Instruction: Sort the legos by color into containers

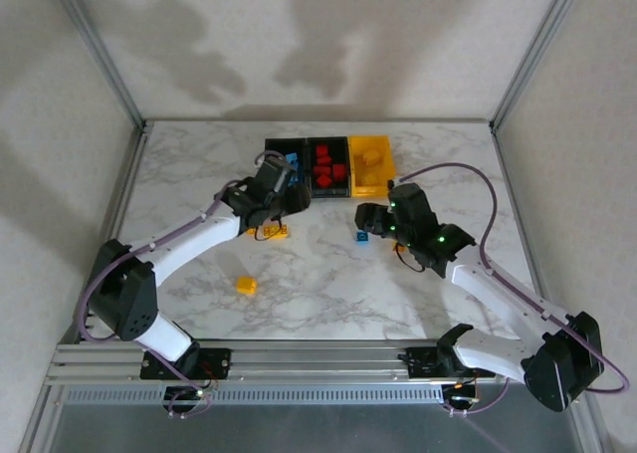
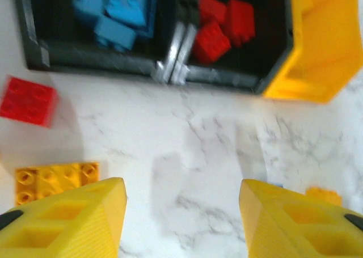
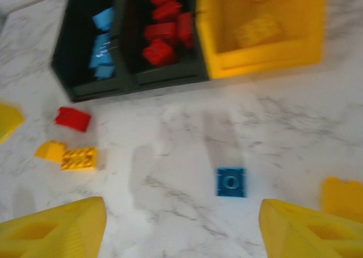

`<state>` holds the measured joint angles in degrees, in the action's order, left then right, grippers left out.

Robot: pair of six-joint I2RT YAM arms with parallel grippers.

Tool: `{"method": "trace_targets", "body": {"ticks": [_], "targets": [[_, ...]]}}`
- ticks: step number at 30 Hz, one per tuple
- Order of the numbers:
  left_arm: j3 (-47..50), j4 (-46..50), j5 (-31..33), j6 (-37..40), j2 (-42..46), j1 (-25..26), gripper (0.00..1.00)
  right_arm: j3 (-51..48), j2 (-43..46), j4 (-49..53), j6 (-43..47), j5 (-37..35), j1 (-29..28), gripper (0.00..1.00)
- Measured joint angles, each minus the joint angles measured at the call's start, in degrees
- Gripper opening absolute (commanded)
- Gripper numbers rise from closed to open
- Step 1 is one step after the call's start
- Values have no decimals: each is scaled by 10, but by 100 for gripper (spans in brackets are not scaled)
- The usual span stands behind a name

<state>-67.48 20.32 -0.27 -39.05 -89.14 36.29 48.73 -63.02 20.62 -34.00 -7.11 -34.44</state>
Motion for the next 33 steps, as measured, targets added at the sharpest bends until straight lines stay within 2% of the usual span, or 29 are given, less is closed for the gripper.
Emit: {"method": "trace_targets", "body": {"ticks": [4, 9, 14, 21, 31, 33], "targets": [[-2, -26, 0, -25, -24, 63, 62, -30, 33, 31, -25, 2, 64, 78], [-36, -32, 0, -47, -114, 125, 69, -61, 69, 65, -47, 7, 139, 80], [-101, -20, 3, -62, -204, 165, 69, -76, 86, 76, -51, 24, 172, 80], [-195, 2, 21, -72, -285, 183, 69, -84, 85, 91, -46, 44, 213, 76], [-293, 49, 61, -77, -375, 183, 60, -106, 107, 101, -37, 70, 255, 76], [-308, 57, 64, -76, -390, 183, 54, -106, 108, 101, -35, 72, 259, 76]]}}
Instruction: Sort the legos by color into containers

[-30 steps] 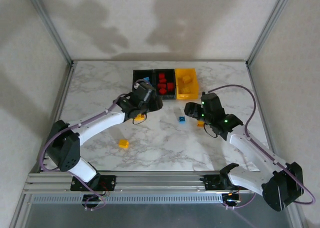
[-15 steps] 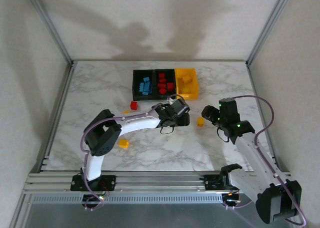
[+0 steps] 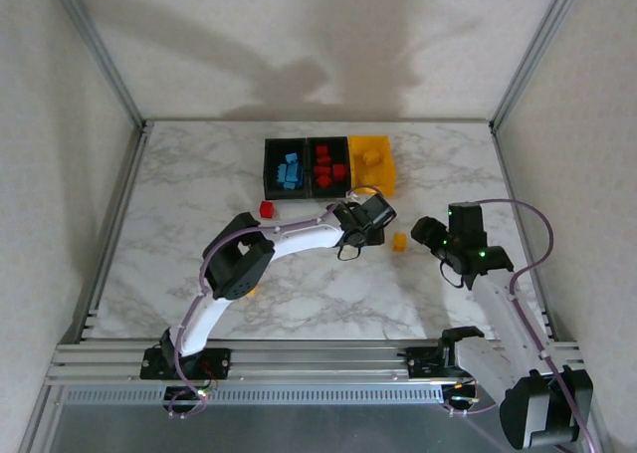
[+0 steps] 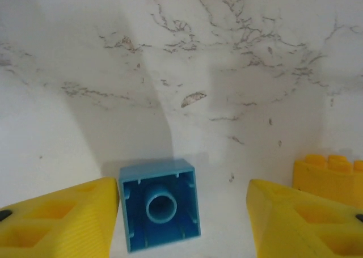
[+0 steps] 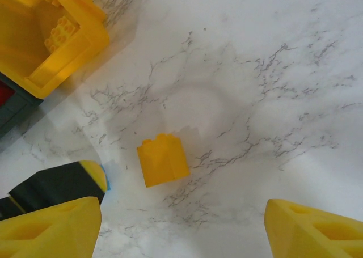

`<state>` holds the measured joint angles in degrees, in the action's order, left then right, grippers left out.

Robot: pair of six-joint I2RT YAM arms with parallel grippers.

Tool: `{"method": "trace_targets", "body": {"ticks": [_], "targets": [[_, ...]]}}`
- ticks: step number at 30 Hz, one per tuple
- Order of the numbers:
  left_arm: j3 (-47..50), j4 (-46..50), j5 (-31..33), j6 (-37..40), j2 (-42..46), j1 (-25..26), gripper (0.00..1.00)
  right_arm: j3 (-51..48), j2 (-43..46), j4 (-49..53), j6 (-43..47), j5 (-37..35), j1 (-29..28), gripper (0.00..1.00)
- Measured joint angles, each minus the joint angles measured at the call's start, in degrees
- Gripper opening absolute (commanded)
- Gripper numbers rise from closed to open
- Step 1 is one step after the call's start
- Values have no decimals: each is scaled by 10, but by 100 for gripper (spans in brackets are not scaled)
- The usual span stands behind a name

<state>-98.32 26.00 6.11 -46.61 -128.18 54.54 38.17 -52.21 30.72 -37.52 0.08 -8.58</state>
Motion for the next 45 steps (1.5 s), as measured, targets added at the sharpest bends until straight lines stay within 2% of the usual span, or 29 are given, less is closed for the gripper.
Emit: {"method": "trace_targets", "body": {"ticks": [5, 9, 17, 27, 30, 35, 45], "targets": [[-5, 13, 10, 2, -17, 0, 33, -1, 7, 0, 3, 0, 5, 76], [-5, 13, 16, 5, -15, 0, 26, -1, 10, 0, 5, 6, 6, 76], [83, 5, 26, 7, 56, -14, 24, -4, 15, -19, 11, 90, 7, 74], [169, -9, 43, 23, 200, -78, 24, -14, 11, -79, 0, 213, 0, 73], [174, -9, 51, 34, 225, -105, 26, -14, -7, -109, -8, 238, -24, 72], [174, -9, 56, 55, 247, -162, 26, 11, -60, -139, -13, 251, -98, 72], [113, -3, 52, 96, 212, -253, 26, 88, -159, -221, -24, 251, -181, 71]]}}
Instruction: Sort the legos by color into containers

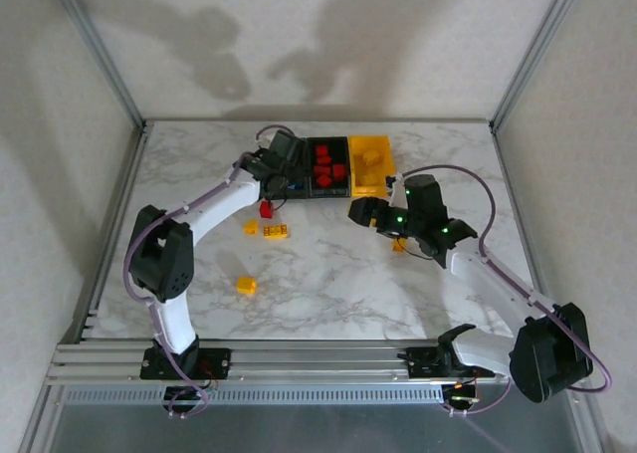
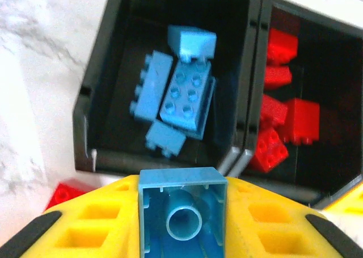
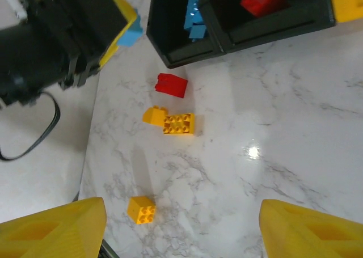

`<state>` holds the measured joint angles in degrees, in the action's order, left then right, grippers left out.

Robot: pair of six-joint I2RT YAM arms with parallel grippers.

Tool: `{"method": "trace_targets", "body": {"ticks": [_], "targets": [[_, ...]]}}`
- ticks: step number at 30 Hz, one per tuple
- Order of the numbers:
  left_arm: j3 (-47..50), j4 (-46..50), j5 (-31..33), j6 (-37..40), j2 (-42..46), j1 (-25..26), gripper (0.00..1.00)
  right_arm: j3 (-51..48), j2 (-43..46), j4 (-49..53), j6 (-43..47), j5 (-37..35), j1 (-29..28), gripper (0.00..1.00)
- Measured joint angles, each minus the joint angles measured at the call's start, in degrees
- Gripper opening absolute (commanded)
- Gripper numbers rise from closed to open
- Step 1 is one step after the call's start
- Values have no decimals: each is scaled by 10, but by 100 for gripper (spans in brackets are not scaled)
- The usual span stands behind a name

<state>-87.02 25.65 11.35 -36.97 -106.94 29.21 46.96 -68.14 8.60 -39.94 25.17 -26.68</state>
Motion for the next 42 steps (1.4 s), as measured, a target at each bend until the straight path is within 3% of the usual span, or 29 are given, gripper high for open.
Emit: {"method": "trace_targets", "body": {"ticks": [8, 17, 33, 42], "targets": [[-124, 23, -2, 31, -115, -45, 26, 6, -21, -11, -4, -14, -17, 70], [-195, 52, -2, 43, -193, -54, 28, 6, -9, -1, -4, -36, -17, 70], [-198, 66, -2, 49, -201, -54, 55, 7, -5, 17, -2, -46, -17, 71], [-175, 73, -12, 54, -142, -52, 55, 29, -5, 46, 5, -77, -17, 71]]}}
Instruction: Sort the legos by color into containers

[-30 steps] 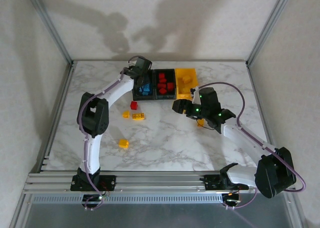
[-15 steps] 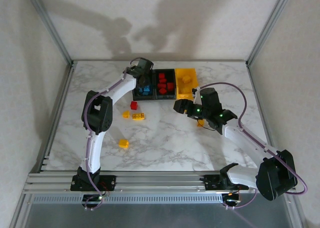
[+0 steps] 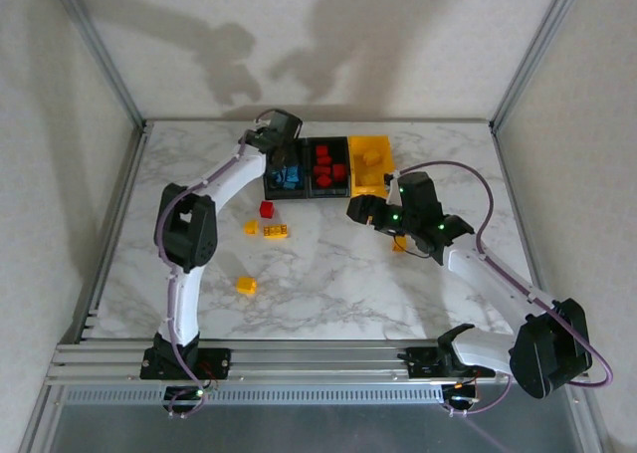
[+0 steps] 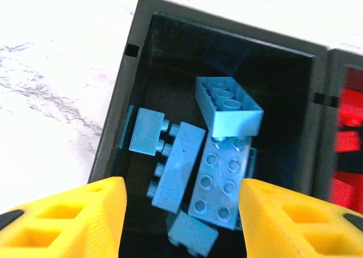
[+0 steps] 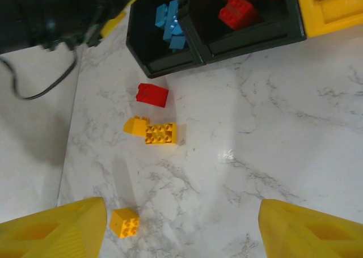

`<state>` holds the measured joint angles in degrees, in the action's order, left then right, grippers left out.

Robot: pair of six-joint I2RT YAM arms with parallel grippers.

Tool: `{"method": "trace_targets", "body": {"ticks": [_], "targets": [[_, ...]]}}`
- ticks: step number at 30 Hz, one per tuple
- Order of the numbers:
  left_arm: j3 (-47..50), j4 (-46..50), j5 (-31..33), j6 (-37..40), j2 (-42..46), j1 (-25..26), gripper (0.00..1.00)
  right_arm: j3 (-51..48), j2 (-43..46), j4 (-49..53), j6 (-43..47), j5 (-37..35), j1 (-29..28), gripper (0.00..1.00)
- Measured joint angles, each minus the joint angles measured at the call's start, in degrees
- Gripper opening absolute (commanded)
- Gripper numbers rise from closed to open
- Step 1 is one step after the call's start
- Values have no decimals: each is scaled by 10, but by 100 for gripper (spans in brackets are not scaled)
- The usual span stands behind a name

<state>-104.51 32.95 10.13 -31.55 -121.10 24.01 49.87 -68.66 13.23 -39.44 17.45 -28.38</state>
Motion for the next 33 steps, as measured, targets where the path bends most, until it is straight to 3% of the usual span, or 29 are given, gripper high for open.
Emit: {"method": "trace_targets", "body": {"ticks": [6, 14, 23, 33], "targets": [[86, -28, -42, 2, 125, 15, 57, 35, -2, 64, 16, -68, 3, 69], [257, -101, -144, 3, 251, 66, 60, 56, -33, 154, 36, -187, 25, 69], [403, -166, -251, 5, 332, 125, 62, 49, -95, 177, 67, -237, 56, 65], [490, -236, -280, -17, 356, 202, 62, 20, -181, 166, 73, -250, 58, 61]]}}
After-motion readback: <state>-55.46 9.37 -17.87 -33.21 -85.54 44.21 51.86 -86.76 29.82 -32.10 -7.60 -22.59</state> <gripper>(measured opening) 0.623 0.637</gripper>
